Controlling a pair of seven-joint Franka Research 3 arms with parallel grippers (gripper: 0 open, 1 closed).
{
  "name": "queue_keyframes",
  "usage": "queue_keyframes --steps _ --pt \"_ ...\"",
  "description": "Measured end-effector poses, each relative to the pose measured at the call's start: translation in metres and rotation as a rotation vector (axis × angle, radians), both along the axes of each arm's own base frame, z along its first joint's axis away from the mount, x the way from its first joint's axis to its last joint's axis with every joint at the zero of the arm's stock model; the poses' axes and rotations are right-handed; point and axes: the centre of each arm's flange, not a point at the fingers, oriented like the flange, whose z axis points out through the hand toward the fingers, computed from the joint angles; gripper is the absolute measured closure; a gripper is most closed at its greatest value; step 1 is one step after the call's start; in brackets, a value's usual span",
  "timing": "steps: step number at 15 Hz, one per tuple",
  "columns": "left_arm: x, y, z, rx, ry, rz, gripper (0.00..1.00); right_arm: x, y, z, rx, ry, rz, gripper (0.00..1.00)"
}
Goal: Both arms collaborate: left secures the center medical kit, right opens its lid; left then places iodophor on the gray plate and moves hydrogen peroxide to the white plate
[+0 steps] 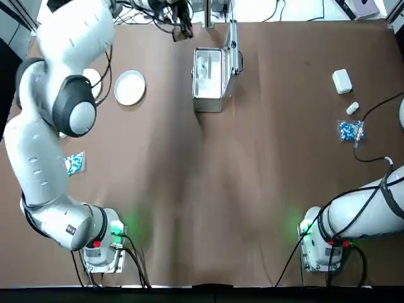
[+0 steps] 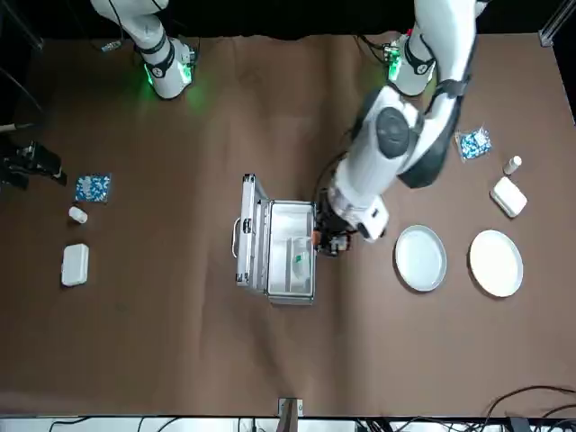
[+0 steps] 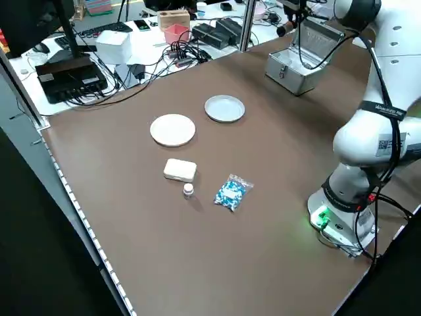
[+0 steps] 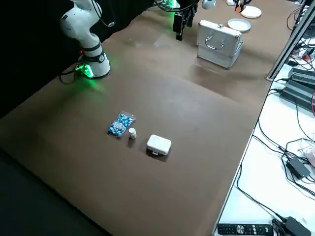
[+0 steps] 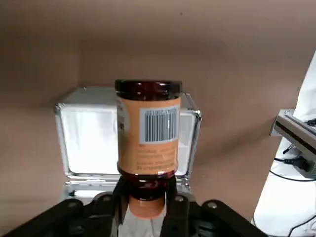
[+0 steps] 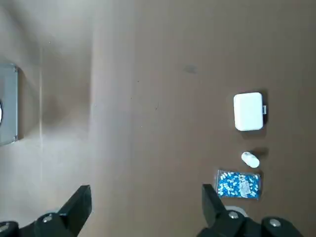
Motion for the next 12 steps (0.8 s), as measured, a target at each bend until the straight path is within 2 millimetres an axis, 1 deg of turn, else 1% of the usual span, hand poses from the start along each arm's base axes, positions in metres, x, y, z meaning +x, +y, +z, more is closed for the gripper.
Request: queue_keyframes --steps 2,4,5,7,9,11,12 --pt "0.008 0.03 0.016 -0.026 0.021 -0.042 0.67 0.0 0.003 0.0 0.0 0.0 0.005 0.01" --pt "0.014 0.06 0.027 -0.053 0.042 -0.092 0.67 0.0 0.004 0.0 0.0 -0.003 0.007 0.01" --pt "0.023 0.093 0.03 -0.082 0.068 -0.141 0.67 0.001 0.003 0.001 -0.003 -0.009 0.004 0.01" --pt "0.031 0.126 0.025 -0.114 0.094 -0.199 0.67 0.001 0.0 0.003 -0.011 -0.013 -0.003 0.01" --pt "0.04 0.157 0.023 -0.147 0.104 -0.222 0.67 0.0 -0.008 0.004 -0.04 -0.013 -0.011 0.01" --pt "0.044 0.184 0.02 -0.154 0.124 -0.237 0.67 0.0 -0.012 0.005 -0.062 -0.012 -0.015 0.01" --pt "0.046 0.194 0.02 -0.161 0.125 -0.251 0.67 0.0 -0.012 0.005 -0.064 -0.011 -0.015 0.01"
